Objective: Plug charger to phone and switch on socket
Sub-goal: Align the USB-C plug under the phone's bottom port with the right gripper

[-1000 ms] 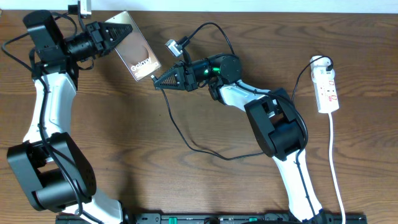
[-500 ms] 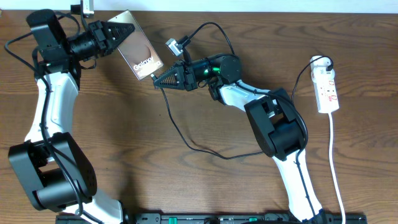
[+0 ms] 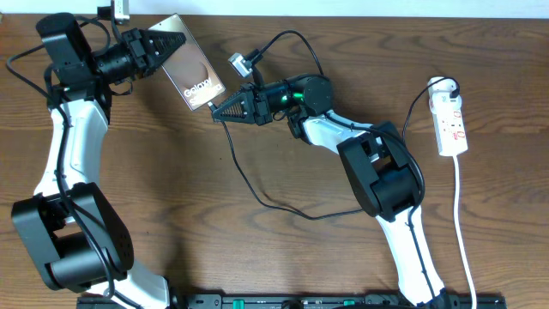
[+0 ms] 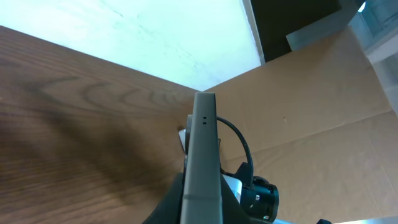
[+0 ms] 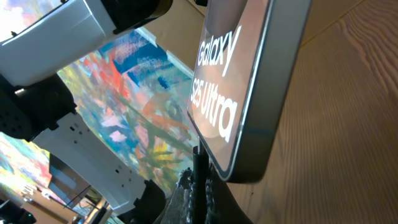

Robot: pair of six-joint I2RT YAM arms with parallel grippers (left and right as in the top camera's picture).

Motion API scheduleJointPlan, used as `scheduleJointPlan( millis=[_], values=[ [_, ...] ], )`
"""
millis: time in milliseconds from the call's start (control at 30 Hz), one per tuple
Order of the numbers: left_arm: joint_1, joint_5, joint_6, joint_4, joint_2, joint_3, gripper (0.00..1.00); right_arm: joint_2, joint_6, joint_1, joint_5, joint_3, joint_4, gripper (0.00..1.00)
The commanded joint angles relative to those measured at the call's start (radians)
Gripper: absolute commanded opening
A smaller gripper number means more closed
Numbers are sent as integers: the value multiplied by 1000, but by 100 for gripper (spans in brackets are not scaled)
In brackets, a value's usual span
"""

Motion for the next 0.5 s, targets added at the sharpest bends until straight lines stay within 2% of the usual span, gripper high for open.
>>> scheduleJointPlan(
  millis=[0,467],
  values=[
    [-3,51,-13,2,-11,11,8,-9,9,-12,63,20,3,1],
    [-4,74,-12,2,-11,11,7,-9,34,-15,87,20,3,1]
  ],
)
